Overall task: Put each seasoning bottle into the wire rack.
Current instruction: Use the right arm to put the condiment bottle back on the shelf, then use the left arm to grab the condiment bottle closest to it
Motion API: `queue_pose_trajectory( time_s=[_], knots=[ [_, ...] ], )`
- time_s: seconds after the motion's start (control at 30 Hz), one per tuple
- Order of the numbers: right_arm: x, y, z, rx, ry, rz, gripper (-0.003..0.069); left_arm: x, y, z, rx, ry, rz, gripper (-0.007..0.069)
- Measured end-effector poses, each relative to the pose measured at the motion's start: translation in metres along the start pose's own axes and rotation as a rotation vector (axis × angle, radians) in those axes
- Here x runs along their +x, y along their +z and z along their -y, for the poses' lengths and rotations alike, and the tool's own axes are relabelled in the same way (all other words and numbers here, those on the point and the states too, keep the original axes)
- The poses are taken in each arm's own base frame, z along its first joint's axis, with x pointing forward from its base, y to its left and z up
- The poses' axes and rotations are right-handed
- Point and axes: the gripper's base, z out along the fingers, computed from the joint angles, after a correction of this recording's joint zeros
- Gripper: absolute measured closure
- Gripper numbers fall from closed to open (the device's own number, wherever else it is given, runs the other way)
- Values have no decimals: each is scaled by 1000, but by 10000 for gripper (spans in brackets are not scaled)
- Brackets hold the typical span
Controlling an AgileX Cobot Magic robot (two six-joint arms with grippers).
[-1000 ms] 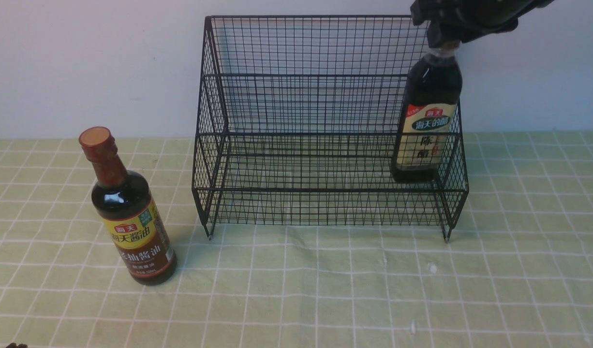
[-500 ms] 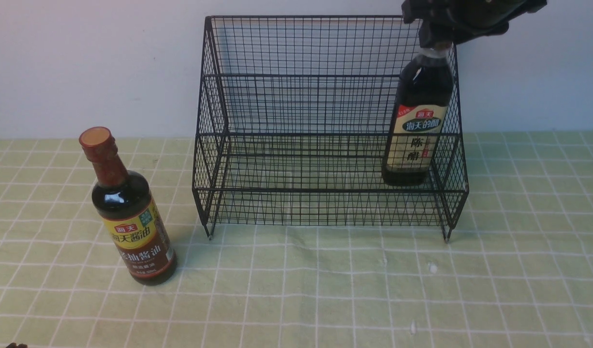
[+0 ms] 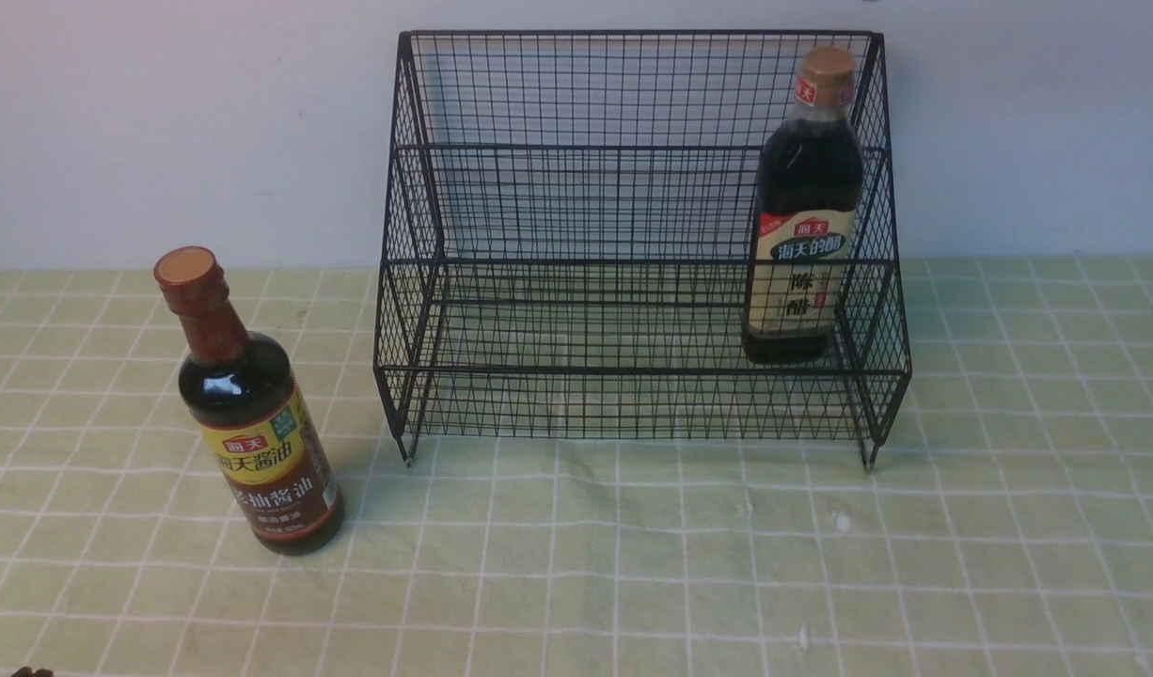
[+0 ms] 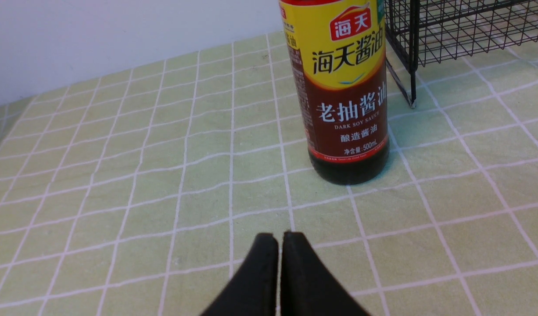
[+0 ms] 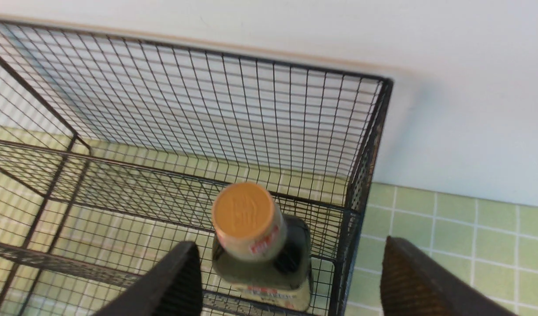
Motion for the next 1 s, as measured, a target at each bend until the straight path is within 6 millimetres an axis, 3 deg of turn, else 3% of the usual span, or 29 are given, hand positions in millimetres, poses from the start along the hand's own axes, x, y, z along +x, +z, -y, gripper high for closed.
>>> queue_pose_trajectory(
  time_s=[0.03, 0.13, 0.27, 0.33, 0.37, 0.43, 0.5, 0.57, 0.77, 1.0],
  knots=[
    [0, -3, 0, 0, 1, 3, 195, 0, 0, 0, 0, 0, 0, 631],
    [0, -62, 6, -8, -20, 68, 330, 0, 0, 0, 0, 0, 0, 631],
    [8, -143, 14, -24, -18, 216, 565, 0, 0, 0, 0, 0, 0, 631],
    [19, -178, 19, -30, -11, 280, 631, 0, 0, 0, 0, 0, 0, 631],
    [20, -181, 19, -31, -9, 286, 636, 0, 0, 0, 0, 0, 0, 631],
    [51, -225, 28, -39, 3, 341, 666, 0, 0, 0, 0, 0, 0, 631],
    [69, -238, 32, -40, 4, 353, 670, 0, 0, 0, 0, 0, 0, 631],
    [103, -259, 39, -48, 6, 397, 671, 0, 0, 0, 0, 0, 0, 631],
    [200, -262, 52, -106, 6, 609, 672, 0, 0, 0, 0, 0, 0, 631],
    [275, -233, 57, -205, 29, 936, 672, 0, 0, 0, 0, 0, 0, 631]
  ],
)
